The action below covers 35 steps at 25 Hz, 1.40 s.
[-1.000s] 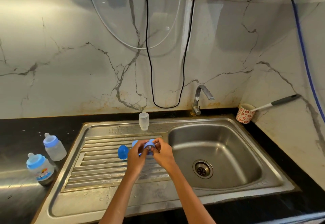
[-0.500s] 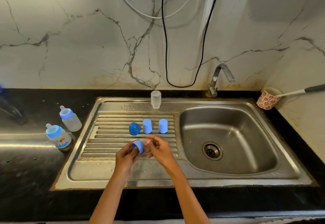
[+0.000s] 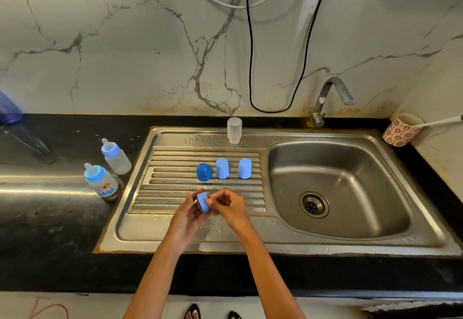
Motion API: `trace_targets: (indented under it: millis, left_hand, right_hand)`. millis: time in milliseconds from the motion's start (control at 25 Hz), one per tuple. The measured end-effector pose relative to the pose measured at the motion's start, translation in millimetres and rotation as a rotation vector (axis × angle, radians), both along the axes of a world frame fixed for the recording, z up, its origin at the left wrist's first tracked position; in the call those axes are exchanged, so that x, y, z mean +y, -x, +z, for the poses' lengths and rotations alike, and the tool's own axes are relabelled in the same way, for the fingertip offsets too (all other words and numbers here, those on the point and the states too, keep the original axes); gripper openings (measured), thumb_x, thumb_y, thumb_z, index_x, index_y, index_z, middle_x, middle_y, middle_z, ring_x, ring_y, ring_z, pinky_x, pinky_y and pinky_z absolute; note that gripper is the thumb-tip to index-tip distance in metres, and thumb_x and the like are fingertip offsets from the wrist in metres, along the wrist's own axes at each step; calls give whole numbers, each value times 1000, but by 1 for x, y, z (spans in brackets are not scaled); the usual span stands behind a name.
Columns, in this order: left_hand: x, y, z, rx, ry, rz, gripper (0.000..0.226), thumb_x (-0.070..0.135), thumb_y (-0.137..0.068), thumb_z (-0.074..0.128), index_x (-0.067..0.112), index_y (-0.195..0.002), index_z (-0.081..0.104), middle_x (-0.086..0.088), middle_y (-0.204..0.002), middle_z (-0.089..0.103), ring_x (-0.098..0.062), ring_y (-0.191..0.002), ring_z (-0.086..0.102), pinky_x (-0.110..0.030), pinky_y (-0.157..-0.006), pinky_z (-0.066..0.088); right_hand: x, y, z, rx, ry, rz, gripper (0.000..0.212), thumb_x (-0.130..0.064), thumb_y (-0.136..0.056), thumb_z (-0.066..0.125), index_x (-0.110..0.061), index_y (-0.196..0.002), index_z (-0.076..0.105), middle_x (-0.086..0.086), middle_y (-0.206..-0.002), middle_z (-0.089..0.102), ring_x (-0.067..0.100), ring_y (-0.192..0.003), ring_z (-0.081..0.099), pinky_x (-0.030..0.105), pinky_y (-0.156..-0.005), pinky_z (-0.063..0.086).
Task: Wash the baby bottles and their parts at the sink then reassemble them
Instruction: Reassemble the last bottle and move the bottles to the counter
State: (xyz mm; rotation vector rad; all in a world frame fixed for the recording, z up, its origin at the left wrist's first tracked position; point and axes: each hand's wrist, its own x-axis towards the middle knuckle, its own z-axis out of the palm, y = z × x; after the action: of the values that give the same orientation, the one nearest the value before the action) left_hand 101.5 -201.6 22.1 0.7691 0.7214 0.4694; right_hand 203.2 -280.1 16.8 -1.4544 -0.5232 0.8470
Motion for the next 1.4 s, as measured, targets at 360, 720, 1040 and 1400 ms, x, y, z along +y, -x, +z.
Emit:
trace_targets:
  millis: [360, 720, 1040, 1400]
  left_hand:
    - [17, -6, 24, -92, -253, -132, 67, 47, -53, 86, 7, -104, 70, -13, -99, 72, -20, -89, 70, -24, -73, 58]
    - [29, -14, 36, -203, -50, -62, 73, 34, -45, 92, 1, -105, 65, -19, -101, 70, -20, -84, 71, -22, -68, 57]
    - [63, -11, 63, -209, 2, -175, 31, 18, -89, 48, 2, -113, 59, -21, -107, 68, -28, -90, 70, -30, -71, 59]
    - [85, -14, 89, -99, -259, -182, 26, 11, -85, 62, 5, -110, 64, -16, -103, 71, -26, -99, 68, -29, -84, 56]
  right_hand:
    - [14, 0, 39, -4, -76, -170, 9, -3, -91, 59, 2, -84, 62, 3, -62, 61, 8, -49, 57, 19, -54, 52]
    - [41, 0, 54, 389, -176, -376, 28, -8, -92, 57, -6, -65, 57, -2, -49, 45, 7, -50, 40, 17, -56, 44]
    - [55, -28, 69, -128, -97, -103, 2, -9, -86, 66, -10, -85, 65, 4, -81, 70, 11, -73, 66, 20, -62, 54]
    - [83, -32, 79, -193, -171, -109, 11, -16, -88, 65, -16, -99, 68, 5, -95, 70, 19, -94, 67, 28, -78, 57]
